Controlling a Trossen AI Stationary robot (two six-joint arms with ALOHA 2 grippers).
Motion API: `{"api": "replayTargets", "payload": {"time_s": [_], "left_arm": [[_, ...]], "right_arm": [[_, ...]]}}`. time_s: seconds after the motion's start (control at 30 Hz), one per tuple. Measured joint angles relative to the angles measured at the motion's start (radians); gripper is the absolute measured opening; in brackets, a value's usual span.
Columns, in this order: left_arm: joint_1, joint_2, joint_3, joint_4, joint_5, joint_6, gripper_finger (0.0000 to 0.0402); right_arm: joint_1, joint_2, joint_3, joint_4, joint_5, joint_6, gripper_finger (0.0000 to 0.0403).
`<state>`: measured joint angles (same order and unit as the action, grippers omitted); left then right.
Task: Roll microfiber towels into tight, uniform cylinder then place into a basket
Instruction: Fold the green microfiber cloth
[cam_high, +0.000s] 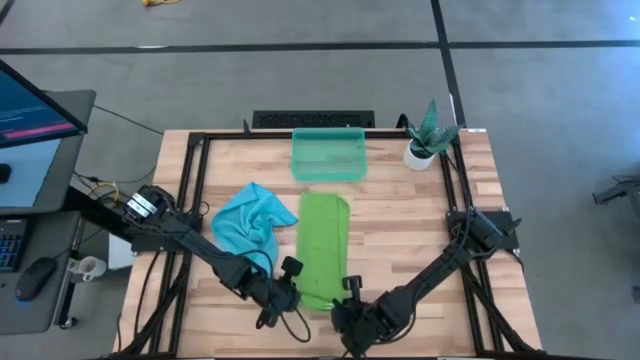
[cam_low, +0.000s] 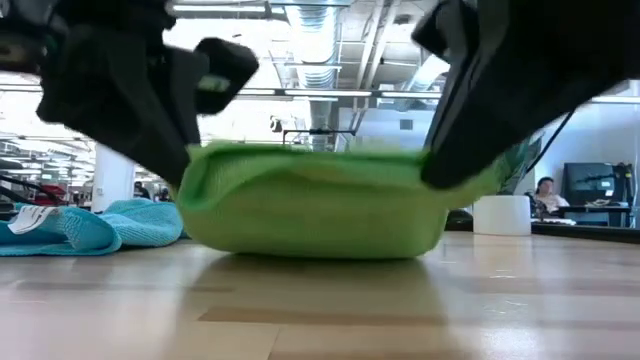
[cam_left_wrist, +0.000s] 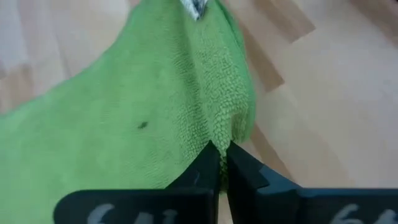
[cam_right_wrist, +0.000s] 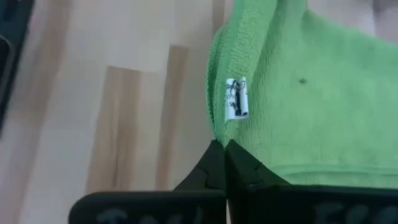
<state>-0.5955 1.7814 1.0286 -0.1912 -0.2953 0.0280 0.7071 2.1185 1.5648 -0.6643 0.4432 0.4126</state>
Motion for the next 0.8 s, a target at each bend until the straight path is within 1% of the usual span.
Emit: {"api": "replayTargets", "payload": {"time_s": [0.17,0.3,0.43,0.63,0.8], "left_arm": [[-0.047,-0.011,0.061,-0.077,-0.061,-0.005,0.0002],[-0.084,-0.01,0.108,-0.137,-0.107,-0.026,0.0001],[-0.129,-0.01,0.172,-0.234,-0.165,-0.054,0.0001],[-0.186,-0.01,0.264,-0.374,-0.296,-0.12,0.0001],[-0.196,-0.01,0.271,-0.431,-0.373,-0.129,0.0001]], "right_arm": [[0.026,-0.001,0.085,-0.054,0.011,0.001,0.0003],[0.045,-0.001,0.134,-0.111,0.036,0.038,0.0005],[0.062,-0.001,0.199,-0.145,0.041,0.052,0.0005],[0.078,-0.002,0.294,-0.187,0.044,0.051,0.0005],[0.075,-0.004,0.313,-0.279,0.132,0.052,0.0005]]}}
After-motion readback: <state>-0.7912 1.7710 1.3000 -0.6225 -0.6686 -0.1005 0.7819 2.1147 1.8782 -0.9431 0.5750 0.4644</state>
